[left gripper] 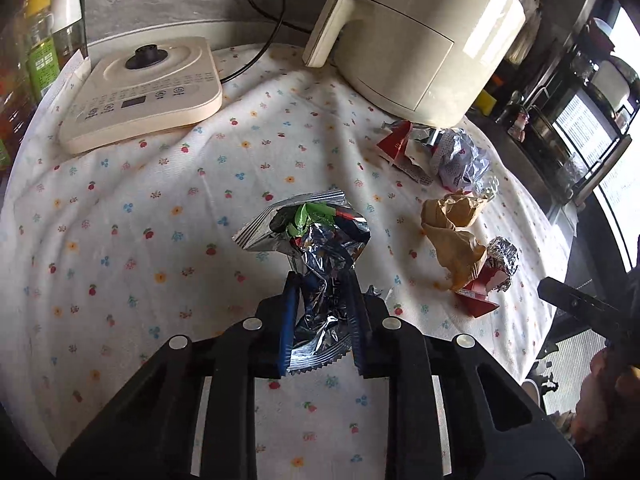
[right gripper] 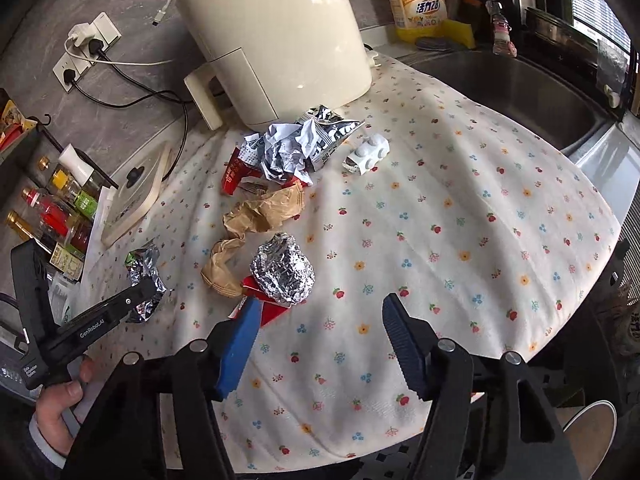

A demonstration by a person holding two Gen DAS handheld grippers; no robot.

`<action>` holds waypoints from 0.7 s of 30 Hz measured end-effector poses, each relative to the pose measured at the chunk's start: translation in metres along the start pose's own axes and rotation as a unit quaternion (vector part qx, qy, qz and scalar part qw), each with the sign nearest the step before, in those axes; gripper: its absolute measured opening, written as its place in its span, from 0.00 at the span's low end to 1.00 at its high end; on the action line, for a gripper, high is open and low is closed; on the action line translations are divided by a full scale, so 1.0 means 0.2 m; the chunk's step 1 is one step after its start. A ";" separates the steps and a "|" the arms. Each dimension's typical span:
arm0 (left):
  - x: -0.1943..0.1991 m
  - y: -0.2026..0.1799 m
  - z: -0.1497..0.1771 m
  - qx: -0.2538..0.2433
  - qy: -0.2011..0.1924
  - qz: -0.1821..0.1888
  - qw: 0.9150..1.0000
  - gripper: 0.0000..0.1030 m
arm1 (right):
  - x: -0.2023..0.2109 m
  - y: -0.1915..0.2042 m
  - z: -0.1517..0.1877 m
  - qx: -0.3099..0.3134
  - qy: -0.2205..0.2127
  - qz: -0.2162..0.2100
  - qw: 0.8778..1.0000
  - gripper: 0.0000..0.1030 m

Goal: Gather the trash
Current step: 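Grasp the foil snack bag with the left gripper while the right gripper grasps a foil ball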

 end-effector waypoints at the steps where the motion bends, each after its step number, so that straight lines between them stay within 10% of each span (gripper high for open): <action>1: 0.02 0.03 0.01 0.008 -0.004 0.001 1.000 0.22 | -0.02 0.01 -0.02 0.002 0.003 -0.003 1.000 0.61; 16: 0.16 0.32 0.08 0.066 -0.022 -0.033 0.997 0.22 | -0.31 0.00 -0.10 -0.021 0.040 -0.035 0.998 0.58; 18: 0.17 0.32 0.08 0.068 -0.022 -0.034 0.997 0.22 | -0.32 0.00 -0.09 -0.023 0.051 -0.032 0.998 0.41; 21: 0.17 0.31 0.09 0.067 -0.022 -0.032 0.997 0.22 | -0.28 -0.02 -0.09 -0.037 0.043 -0.041 0.998 0.40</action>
Point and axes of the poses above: each gripper's, at about its wrist camera, not at the fingertips, and x roughly against the way its jaws point, y to its left, z to its underside, the point moved 5 cm from there along -x, roughly the way its jaws point, and after that the axes turned 14 degrees about -z, right-handed, at the moved point
